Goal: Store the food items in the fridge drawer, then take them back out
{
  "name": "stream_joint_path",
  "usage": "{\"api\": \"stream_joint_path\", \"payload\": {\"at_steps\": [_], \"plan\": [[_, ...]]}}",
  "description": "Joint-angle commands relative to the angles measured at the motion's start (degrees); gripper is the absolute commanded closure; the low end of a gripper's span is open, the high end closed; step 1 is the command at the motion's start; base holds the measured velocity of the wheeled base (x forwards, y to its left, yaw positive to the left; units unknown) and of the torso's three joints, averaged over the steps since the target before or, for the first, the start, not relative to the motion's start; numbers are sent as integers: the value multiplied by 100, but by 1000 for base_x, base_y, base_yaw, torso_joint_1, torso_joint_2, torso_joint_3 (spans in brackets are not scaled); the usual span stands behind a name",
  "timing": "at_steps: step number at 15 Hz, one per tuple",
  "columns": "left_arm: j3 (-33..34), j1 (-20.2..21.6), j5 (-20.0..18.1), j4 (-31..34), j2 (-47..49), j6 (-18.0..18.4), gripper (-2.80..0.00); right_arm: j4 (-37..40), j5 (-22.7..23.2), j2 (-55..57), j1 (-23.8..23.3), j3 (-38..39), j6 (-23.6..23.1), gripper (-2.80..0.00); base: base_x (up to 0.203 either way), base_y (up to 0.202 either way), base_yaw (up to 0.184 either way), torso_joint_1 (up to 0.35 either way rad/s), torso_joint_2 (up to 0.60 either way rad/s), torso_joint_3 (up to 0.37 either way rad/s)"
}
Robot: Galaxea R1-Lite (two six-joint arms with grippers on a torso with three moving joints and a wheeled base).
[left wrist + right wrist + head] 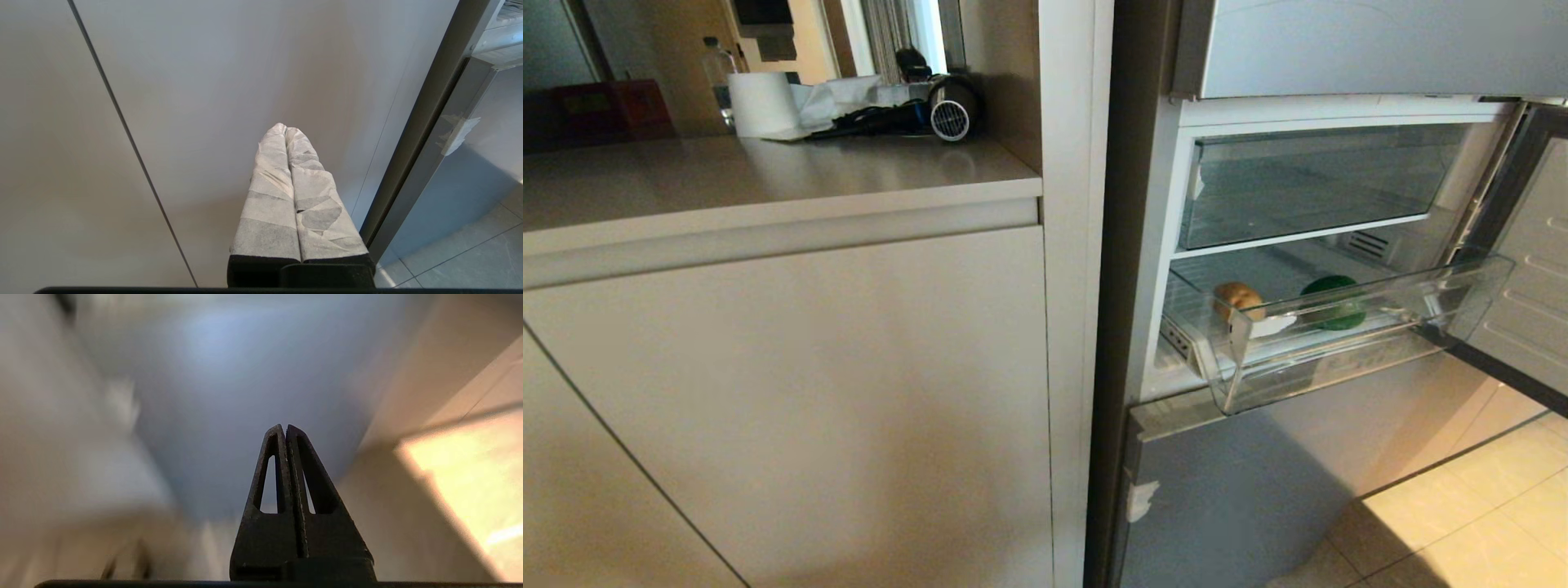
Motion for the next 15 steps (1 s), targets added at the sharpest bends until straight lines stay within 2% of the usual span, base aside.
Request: {"api": "stream_joint_path", "payload": {"at_steps": [1, 4, 8, 15], "plan": [[0, 0, 0, -2, 8, 1, 0, 326, 87, -143, 166, -35, -14, 0, 0, 0, 0, 0, 0, 0], [0, 0, 0, -2, 8, 1, 0, 336, 71, -588, 616, -45, 19, 0, 0, 0, 0, 0, 0, 0], [0, 0, 0, -2, 8, -8, 0, 740, -417, -1708, 537, -48, -194, 0, 0, 0, 0, 0, 0, 0], [0, 0, 0, -2, 8, -8, 0, 805, -432, -1738, 523, -50, -199, 0, 0, 0, 0, 0, 0, 0]]}}
